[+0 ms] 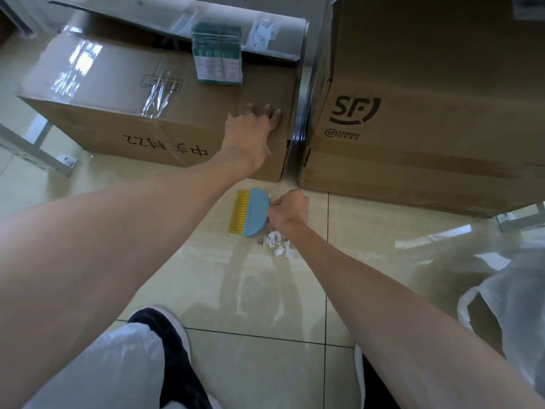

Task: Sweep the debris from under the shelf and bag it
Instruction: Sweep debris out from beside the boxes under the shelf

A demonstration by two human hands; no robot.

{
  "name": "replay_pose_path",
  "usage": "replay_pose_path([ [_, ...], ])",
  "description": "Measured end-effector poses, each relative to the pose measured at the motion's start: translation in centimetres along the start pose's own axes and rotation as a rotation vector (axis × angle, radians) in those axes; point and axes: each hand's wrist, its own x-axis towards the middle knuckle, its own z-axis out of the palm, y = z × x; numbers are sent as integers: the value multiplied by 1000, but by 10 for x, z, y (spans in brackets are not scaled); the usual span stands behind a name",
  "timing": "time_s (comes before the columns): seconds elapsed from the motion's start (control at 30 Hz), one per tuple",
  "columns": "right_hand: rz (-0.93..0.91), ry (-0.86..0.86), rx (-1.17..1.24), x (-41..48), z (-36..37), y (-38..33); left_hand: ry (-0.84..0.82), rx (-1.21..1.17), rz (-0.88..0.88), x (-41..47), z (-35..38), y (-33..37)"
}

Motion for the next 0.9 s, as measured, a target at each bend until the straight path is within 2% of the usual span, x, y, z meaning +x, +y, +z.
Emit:
replay_pose_path([
  [0.3, 67, 94, -96, 11, -37, 15, -5, -18, 7, -2, -3, 0],
  [0.63, 88, 156, -98, 11, -64, 28, -5, -36, -3, -6, -5, 1],
  [0.77, 114, 162, -84, 10, -75, 40, -57, -60, 4, -3, -8, -1],
  [0.9, 145, 162, -107, 12, -84, 53, -75, -207, -34, -2, -27, 2],
])
